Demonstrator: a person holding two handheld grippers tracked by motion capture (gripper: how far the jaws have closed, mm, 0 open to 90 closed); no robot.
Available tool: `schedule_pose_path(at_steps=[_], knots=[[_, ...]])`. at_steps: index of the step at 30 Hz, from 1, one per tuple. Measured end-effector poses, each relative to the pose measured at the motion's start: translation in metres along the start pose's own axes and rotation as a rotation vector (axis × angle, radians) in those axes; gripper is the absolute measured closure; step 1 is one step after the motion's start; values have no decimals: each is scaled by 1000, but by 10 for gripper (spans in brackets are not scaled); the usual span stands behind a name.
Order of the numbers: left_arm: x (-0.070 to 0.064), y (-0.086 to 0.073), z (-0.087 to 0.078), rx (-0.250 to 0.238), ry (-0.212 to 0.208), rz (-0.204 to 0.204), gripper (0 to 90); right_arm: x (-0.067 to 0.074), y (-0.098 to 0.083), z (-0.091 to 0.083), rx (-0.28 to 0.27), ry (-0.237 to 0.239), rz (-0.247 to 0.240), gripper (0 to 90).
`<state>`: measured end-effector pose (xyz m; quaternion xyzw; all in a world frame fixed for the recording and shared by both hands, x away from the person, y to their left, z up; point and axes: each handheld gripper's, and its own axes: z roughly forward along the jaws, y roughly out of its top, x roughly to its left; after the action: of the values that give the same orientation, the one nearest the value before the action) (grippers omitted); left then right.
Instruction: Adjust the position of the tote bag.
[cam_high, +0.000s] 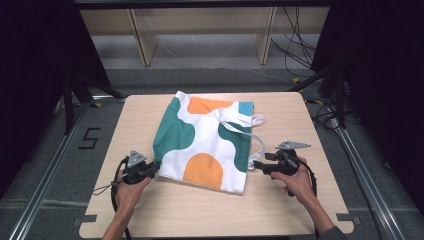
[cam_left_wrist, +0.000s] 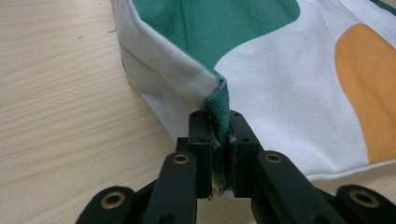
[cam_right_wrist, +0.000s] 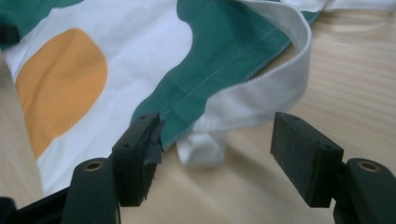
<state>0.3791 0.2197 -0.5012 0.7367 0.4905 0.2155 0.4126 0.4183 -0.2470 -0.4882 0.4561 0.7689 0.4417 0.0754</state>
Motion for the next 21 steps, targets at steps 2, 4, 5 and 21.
schedule_pose_path(at_steps=[2, 4, 5, 21], knots=[[1, 0, 0, 3, 1, -1, 813, -9, 6, 14, -7, -5, 3, 375], [1, -1, 1, -9, -5, -4, 808, -15, 9, 24, 8, -12, 11, 502], [1, -1, 1, -7, -6, 5, 808, -17, 9, 26, 3, -18, 10, 587], [1, -1, 4, 11, -1, -8, 790, -16, 8, 35, 56, 28, 37, 533]])
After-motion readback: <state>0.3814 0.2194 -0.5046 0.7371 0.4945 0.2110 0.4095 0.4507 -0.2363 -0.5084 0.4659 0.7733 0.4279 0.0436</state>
